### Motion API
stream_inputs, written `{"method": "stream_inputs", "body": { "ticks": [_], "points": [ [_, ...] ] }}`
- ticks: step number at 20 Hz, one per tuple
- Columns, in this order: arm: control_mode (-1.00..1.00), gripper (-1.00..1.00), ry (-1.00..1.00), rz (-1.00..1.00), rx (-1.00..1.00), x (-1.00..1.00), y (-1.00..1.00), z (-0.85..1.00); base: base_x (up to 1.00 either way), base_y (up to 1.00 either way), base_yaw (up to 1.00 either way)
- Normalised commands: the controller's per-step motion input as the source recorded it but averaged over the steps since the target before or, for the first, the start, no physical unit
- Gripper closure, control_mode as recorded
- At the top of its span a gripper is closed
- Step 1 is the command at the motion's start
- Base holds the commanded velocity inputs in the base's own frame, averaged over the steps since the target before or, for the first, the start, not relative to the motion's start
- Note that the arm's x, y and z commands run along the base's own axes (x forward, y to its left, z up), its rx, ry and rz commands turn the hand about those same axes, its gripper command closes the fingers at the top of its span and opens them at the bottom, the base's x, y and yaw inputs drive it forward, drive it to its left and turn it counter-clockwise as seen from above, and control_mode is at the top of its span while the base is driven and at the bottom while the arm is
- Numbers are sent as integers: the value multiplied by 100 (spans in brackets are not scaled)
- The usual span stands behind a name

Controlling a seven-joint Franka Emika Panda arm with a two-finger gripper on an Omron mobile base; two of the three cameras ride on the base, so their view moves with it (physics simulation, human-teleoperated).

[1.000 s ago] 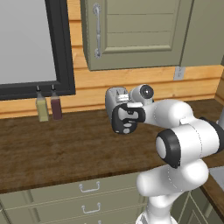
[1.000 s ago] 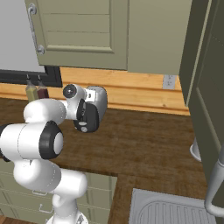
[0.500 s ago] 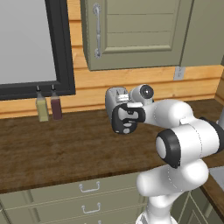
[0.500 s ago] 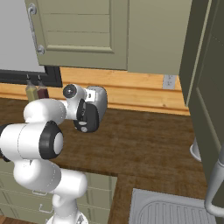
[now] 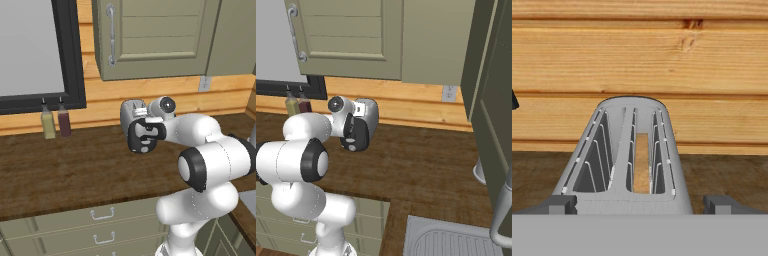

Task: Start the toaster. Once the lever pops up, take the bread to the plate on the dining counter.

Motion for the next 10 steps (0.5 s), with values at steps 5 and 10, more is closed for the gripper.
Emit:
{"method": "stream_inputs", "body": {
  "ticks": [5,10],
  "points": [
    [-100,-100,0,0,0,0,0,0,0,0,0],
    [-100,-100,0,0,0,0,0,0,0,0,0]
  ]
}}
